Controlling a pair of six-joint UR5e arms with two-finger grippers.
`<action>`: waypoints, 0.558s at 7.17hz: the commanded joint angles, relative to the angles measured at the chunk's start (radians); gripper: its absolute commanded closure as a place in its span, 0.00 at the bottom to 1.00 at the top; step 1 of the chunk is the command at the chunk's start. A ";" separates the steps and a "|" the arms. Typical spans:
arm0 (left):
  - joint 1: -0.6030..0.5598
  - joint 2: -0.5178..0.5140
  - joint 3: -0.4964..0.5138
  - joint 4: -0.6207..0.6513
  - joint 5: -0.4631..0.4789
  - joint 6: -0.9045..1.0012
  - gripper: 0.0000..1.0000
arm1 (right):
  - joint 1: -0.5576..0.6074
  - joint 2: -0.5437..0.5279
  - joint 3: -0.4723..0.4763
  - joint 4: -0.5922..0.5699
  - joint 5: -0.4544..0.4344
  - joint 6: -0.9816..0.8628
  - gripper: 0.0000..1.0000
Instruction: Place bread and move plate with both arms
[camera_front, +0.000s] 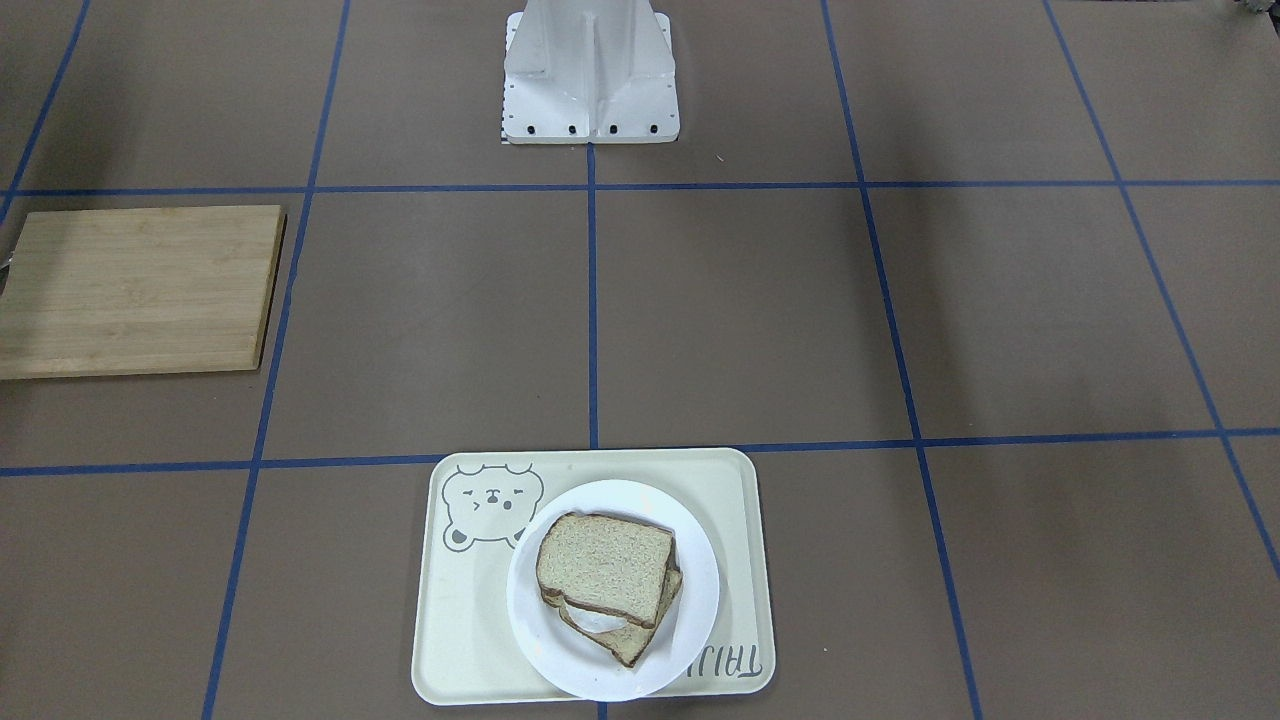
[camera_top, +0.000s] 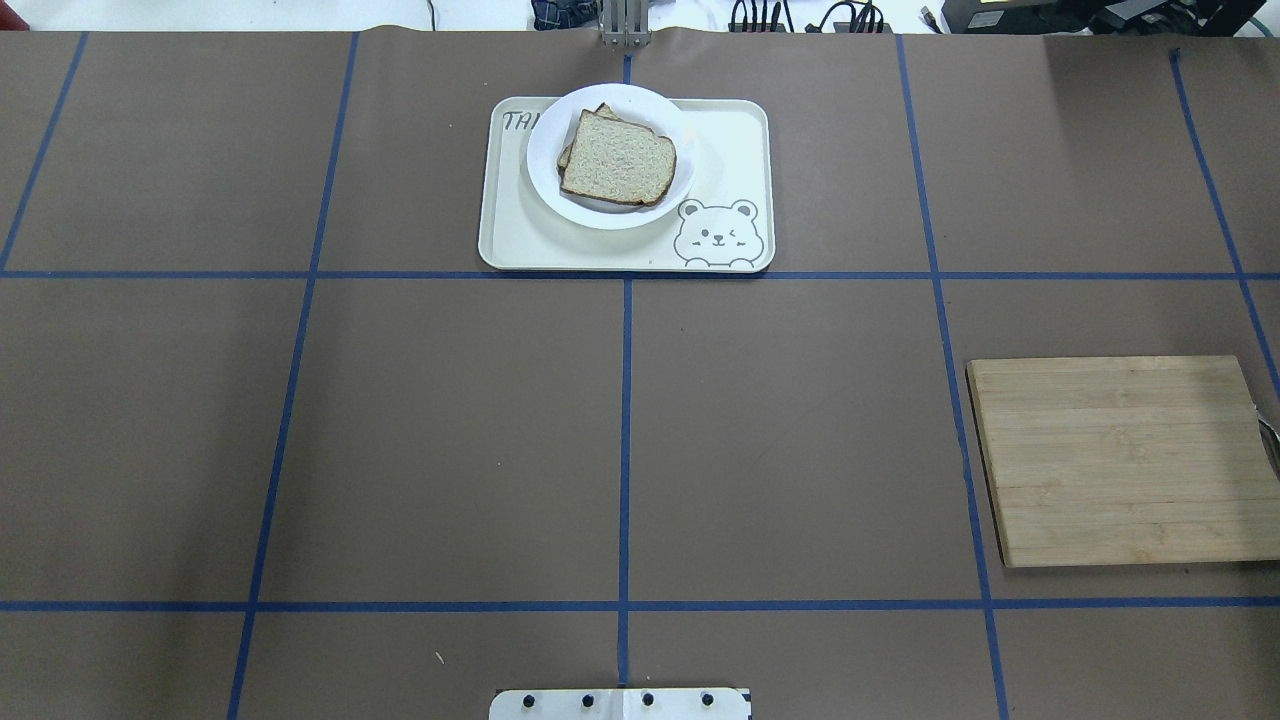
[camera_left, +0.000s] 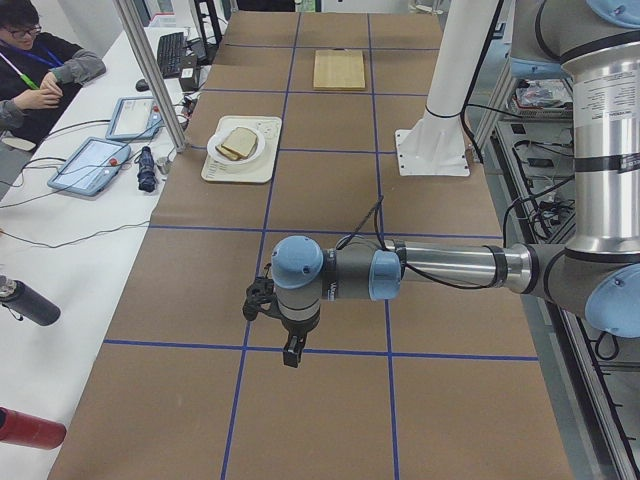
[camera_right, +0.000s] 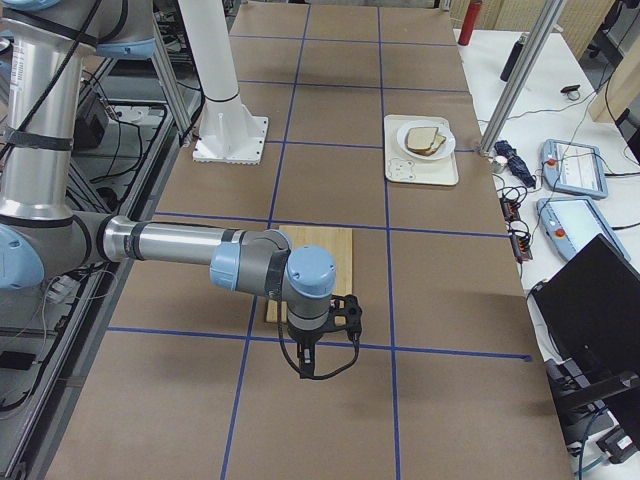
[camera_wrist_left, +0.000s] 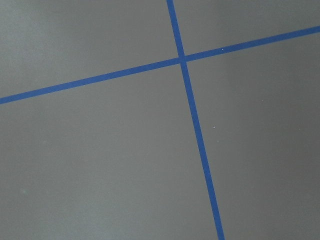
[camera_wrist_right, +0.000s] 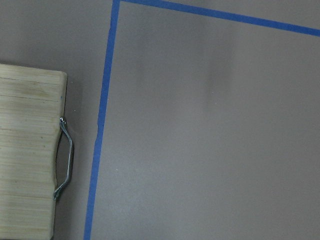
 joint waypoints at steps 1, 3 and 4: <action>-0.001 0.023 -0.028 0.001 -0.001 0.000 0.01 | 0.000 0.000 0.000 0.000 0.000 0.002 0.00; -0.001 0.029 -0.041 0.001 -0.001 0.000 0.01 | 0.000 0.000 0.000 0.000 0.000 0.003 0.00; 0.001 0.030 -0.039 0.001 0.000 0.000 0.01 | 0.000 0.002 0.000 0.000 0.000 0.003 0.00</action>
